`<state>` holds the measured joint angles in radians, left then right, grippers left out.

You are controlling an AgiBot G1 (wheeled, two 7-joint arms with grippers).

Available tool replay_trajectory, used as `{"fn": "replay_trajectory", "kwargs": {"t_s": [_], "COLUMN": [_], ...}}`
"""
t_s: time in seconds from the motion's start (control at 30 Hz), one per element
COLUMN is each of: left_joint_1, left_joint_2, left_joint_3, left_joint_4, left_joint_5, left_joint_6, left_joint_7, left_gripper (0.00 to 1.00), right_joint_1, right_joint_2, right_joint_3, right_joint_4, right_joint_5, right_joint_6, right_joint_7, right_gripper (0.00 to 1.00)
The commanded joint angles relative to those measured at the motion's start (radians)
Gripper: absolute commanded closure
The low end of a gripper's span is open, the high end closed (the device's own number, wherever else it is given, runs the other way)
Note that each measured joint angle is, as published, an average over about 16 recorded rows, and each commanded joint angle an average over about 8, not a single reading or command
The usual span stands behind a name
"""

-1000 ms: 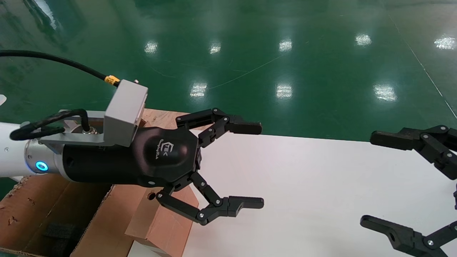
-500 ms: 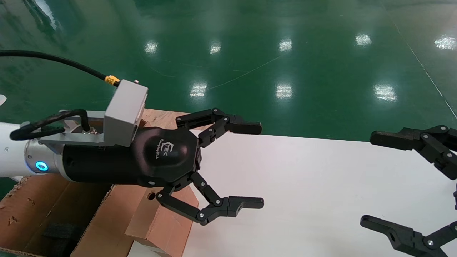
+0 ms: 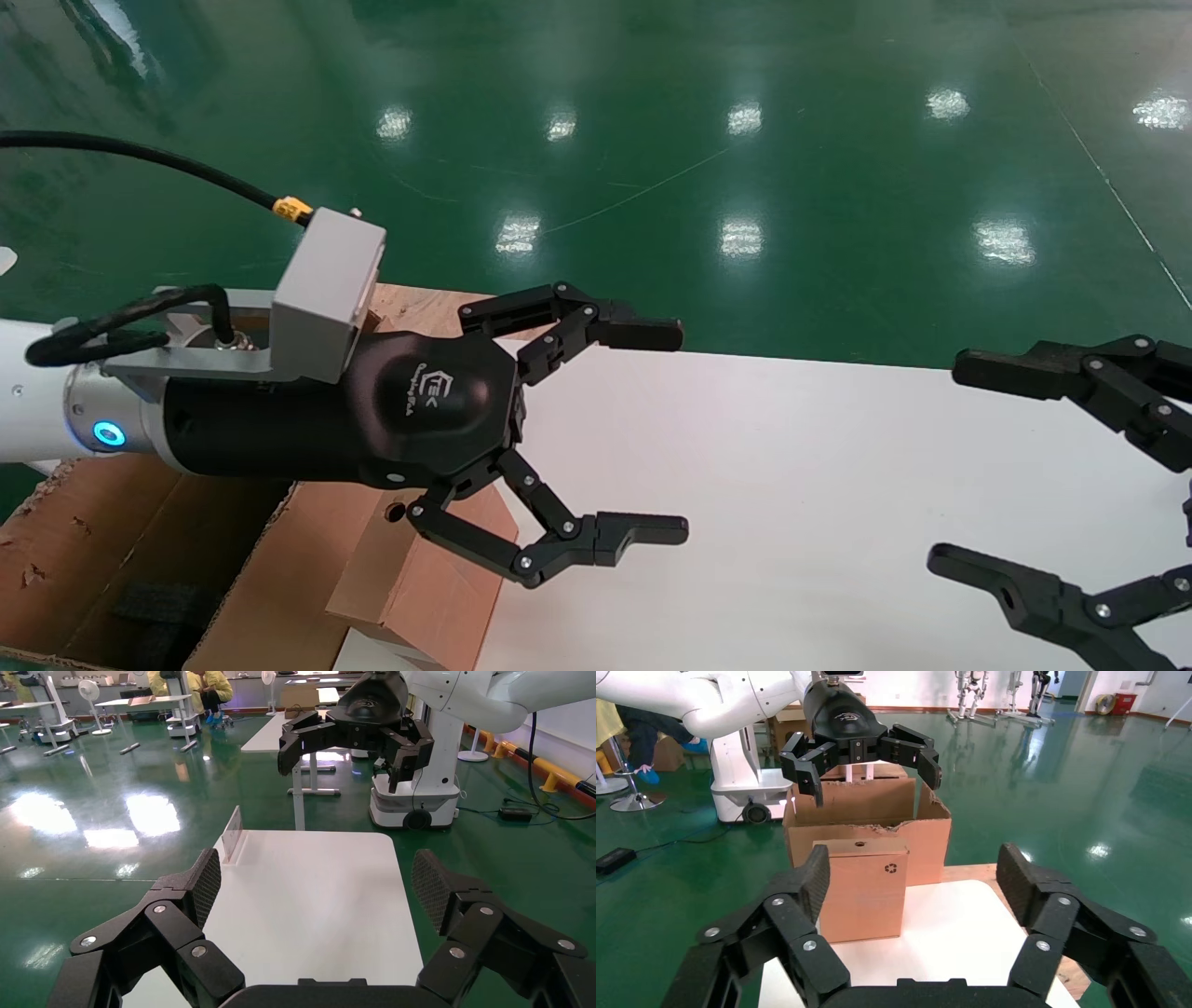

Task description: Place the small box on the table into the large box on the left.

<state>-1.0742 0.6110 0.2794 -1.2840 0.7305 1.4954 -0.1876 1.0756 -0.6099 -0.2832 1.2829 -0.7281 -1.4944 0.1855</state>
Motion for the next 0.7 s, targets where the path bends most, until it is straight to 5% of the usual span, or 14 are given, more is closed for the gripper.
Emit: {"fn": "replay_trajectory", "kwargs": {"t_s": [0.03, 0.13, 0.43, 0.47, 0.7], "left_joint_1": [0.0, 0.0, 0.0, 0.0, 0.0], "left_joint_2": [0.0, 0.0, 0.0, 0.0, 0.0], "left_joint_3": [0.0, 0.0, 0.0, 0.0, 0.0], "left_joint_4": [0.0, 0.0, 0.0, 0.0, 0.0], "left_joint_5": [0.0, 0.0, 0.0, 0.0, 0.0], "left_joint_6": [0.0, 0.0, 0.0, 0.0, 0.0], "left_joint_7": [0.0, 0.0, 0.0, 0.0, 0.0], "left_gripper": [0.84, 0.99, 1.0, 0.94, 0.07], "right_joint_1": [0.0, 0.0, 0.0, 0.0, 0.0], "right_joint_2": [0.0, 0.0, 0.0, 0.0, 0.0], "right_joint_3": [0.0, 0.0, 0.0, 0.0, 0.0], "right_joint_4": [0.0, 0.0, 0.0, 0.0, 0.0], "right_joint_5": [0.0, 0.0, 0.0, 0.0, 0.0], "right_joint_6": [0.0, 0.0, 0.0, 0.0, 0.0], "right_joint_7": [0.0, 0.0, 0.0, 0.0, 0.0], "right_gripper": [1.0, 1.0, 1.0, 1.0, 1.0]}}
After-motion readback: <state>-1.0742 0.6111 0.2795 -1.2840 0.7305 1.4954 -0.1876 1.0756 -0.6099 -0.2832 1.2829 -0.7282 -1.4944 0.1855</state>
